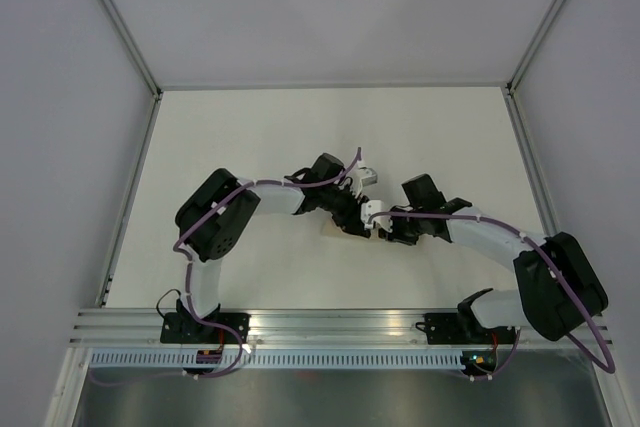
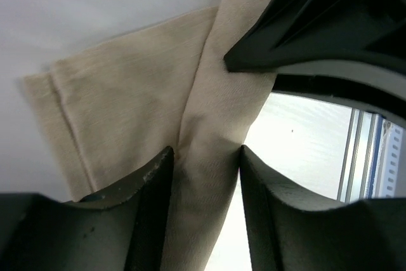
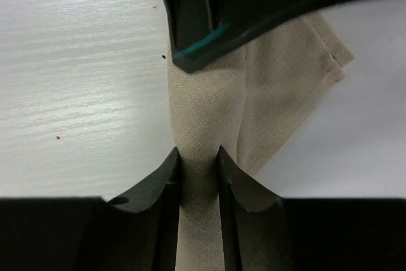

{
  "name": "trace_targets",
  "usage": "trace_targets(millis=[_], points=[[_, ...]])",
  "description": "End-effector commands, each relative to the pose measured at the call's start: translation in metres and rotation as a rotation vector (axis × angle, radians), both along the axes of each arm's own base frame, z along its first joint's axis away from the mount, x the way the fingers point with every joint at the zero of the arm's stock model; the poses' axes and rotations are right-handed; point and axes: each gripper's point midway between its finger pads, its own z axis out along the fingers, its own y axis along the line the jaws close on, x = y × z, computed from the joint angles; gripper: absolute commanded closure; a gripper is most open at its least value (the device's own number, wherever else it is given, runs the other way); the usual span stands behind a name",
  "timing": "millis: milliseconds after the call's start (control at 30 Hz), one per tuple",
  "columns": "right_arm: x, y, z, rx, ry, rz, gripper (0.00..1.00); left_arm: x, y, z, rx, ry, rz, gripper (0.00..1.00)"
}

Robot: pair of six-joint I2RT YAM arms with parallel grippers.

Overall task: Fold the napkin, place the utensils inside, and roll it up
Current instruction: Roll the napkin with the utensil

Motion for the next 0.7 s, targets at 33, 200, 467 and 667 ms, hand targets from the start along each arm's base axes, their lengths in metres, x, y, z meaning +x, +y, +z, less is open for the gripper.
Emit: trace_targets(millis=[33, 200, 467, 667], points=[[-0.023, -0.008, -0.012, -0.031, 0.156, 0.011, 0.81, 0.029, 0.017, 0.026, -0.051, -0.04, 0.166, 0.45], [-0.023, -0.009, -0.012, -0.026, 0.233, 0.02, 0.82, 0.052, 0.03, 0.048, -0.097, -0.135, 0.268, 0.45], [-0.023, -0.013, -0.013, -0.048, 0.407, 0.054, 0.83, 0.085, 0.063, 0.096, -0.22, -0.357, 0.522, 0.44], [-0.015, -0.018, -0.026, -0.074, 0.544, 0.037, 0.84, 0.083, 0.08, 0.14, -0.377, -0.493, 0.631, 0.41]])
